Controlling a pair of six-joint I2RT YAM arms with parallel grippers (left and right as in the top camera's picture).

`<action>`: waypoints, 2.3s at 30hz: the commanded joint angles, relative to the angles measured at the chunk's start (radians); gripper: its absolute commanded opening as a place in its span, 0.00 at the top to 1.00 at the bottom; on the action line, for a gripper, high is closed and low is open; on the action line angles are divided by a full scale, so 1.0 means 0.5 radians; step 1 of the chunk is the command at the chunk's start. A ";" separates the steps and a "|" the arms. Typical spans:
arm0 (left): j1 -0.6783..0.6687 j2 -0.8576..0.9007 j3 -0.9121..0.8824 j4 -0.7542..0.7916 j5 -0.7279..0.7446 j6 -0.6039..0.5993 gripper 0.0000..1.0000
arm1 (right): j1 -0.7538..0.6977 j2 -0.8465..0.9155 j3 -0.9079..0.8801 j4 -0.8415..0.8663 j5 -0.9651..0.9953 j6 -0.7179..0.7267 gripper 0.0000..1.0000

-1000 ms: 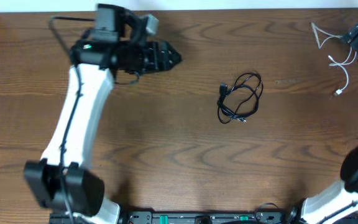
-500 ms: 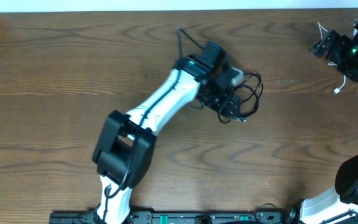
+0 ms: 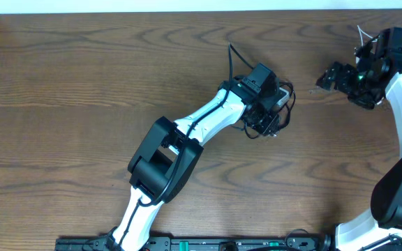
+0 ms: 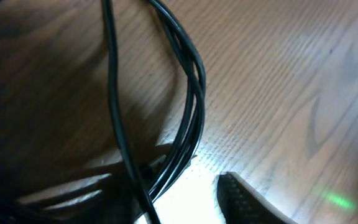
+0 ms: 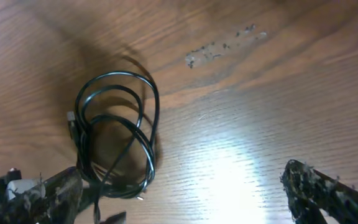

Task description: Untangle cables

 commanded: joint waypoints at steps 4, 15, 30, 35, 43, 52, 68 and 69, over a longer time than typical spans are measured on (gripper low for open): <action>0.101 -0.140 0.079 -0.236 -0.040 -0.169 0.93 | 0.136 0.006 -0.013 -0.040 -0.002 0.022 0.01; 0.283 -1.119 0.081 -0.232 -0.051 -0.318 0.92 | 0.391 0.005 -0.013 0.118 -0.790 -0.143 0.12; 0.381 -1.093 0.076 -0.285 -0.467 -0.888 0.93 | 0.552 0.005 -0.012 0.288 -1.244 0.002 0.15; 0.379 -1.093 0.076 -0.269 -0.466 -0.931 0.92 | 0.786 0.008 -0.014 0.528 -0.885 0.533 0.14; 0.465 -1.113 0.091 -0.188 -0.465 -0.934 0.93 | 0.957 0.200 -0.019 0.482 -0.105 0.891 0.45; 1.147 -1.485 0.129 -0.227 -0.444 -1.006 0.93 | 0.632 0.272 -0.291 0.406 0.248 0.496 0.83; 1.191 -1.357 0.129 -0.478 0.459 -0.450 0.93 | 0.663 0.014 -0.269 1.020 -1.332 -0.158 0.26; 1.191 -1.317 0.129 -0.506 0.565 -0.381 0.93 | 0.674 0.014 -0.269 1.051 -1.332 -0.088 0.27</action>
